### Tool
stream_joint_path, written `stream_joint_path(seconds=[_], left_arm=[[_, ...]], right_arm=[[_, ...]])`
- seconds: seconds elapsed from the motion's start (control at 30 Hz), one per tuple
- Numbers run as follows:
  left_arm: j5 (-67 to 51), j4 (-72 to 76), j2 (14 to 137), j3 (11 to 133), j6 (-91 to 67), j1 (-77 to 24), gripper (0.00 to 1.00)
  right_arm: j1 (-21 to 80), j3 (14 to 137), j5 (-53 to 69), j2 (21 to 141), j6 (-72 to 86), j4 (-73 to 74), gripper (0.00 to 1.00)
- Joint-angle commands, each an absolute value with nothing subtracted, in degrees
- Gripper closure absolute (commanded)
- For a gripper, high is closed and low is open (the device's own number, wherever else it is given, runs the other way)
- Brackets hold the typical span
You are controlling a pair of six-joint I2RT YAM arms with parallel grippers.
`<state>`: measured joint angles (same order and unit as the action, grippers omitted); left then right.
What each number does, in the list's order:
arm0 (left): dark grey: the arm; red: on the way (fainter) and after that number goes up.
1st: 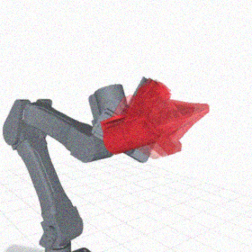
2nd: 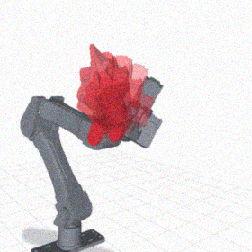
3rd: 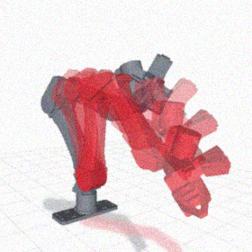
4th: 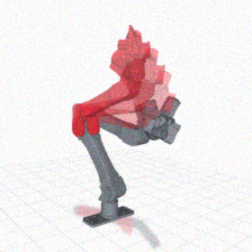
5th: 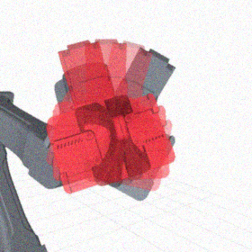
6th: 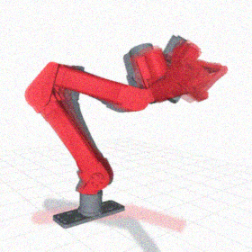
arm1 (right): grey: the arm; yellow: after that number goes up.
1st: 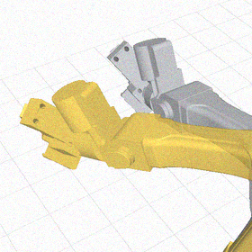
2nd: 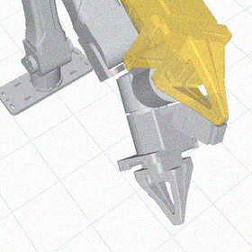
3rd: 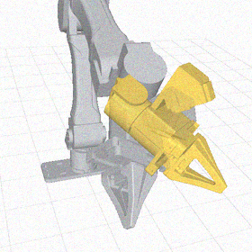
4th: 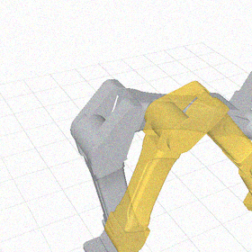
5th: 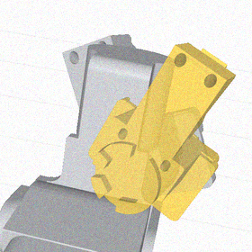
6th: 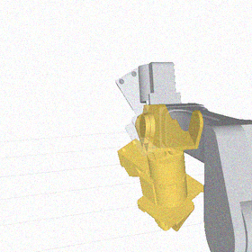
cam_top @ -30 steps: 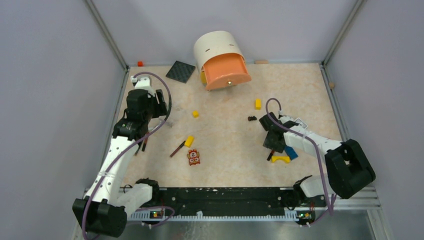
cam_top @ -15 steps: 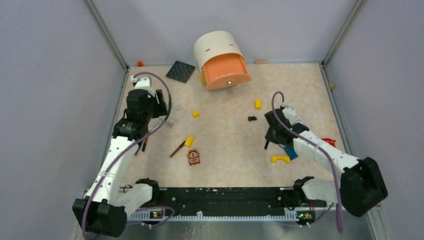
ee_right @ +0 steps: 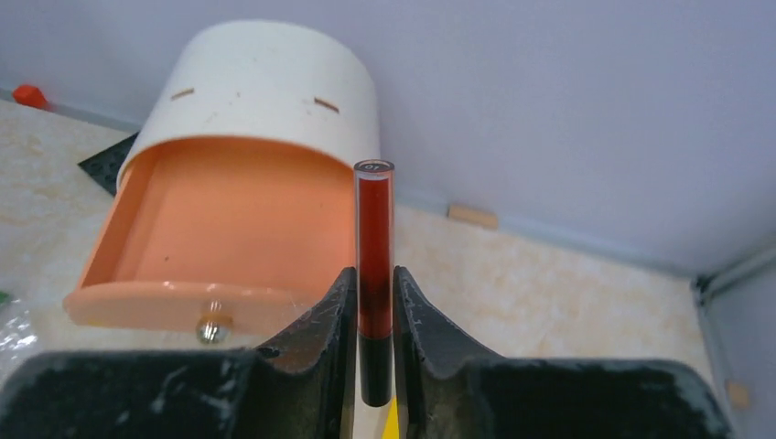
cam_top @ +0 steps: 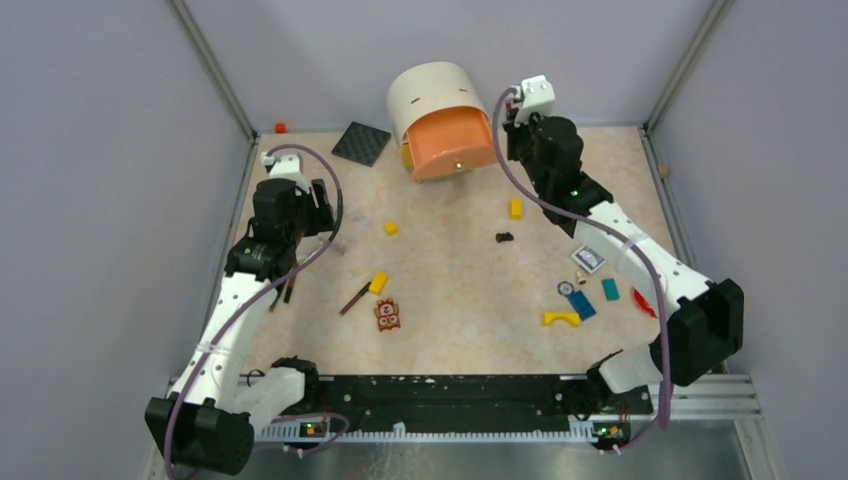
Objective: Organize the makeup
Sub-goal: Place the lipstick in the drawer.
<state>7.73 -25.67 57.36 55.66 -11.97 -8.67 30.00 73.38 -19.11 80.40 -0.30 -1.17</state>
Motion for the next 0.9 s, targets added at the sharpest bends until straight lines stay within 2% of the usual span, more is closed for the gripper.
stream_joint_path(seconds=[0.0, 0.17, 0.3, 0.43, 0.57, 0.87], left_arm=[[7.52, -23.77, 56.18, 55.59, -11.6, -8.37, 0.29], [7.52, -23.73, 55.99, 55.55, -11.6, -8.39, 0.29], [7.5, -23.73, 55.99, 55.63, -11.6, -8.35, 0.29], [7.33, -23.64, 56.06, 55.55, -11.6, -8.35, 0.29], [7.37, -23.64, 56.06, 55.55, -11.6, -8.35, 0.29], [7.34, -23.65, 56.24, 55.55, -11.6, -8.35, 0.29]], right_arm=[[30.41, 78.36, -9.38, 85.74, -26.34, -15.92, 0.84], [28.84, 89.18, 2.27, 94.09, -38.76, -9.67, 1.0], [27.36, 95.09, 10.67, 99.34, -44.99, -5.81, 1.0], [27.25, 104.93, 18.27, 105.3, -54.28, 9.11, 1.0], [27.25, 111.71, 23.2, 109.67, -59.1, 17.17, 1.0], [29.22, 120.65, 21.99, 118.73, -64.64, 30.76, 0.97]])
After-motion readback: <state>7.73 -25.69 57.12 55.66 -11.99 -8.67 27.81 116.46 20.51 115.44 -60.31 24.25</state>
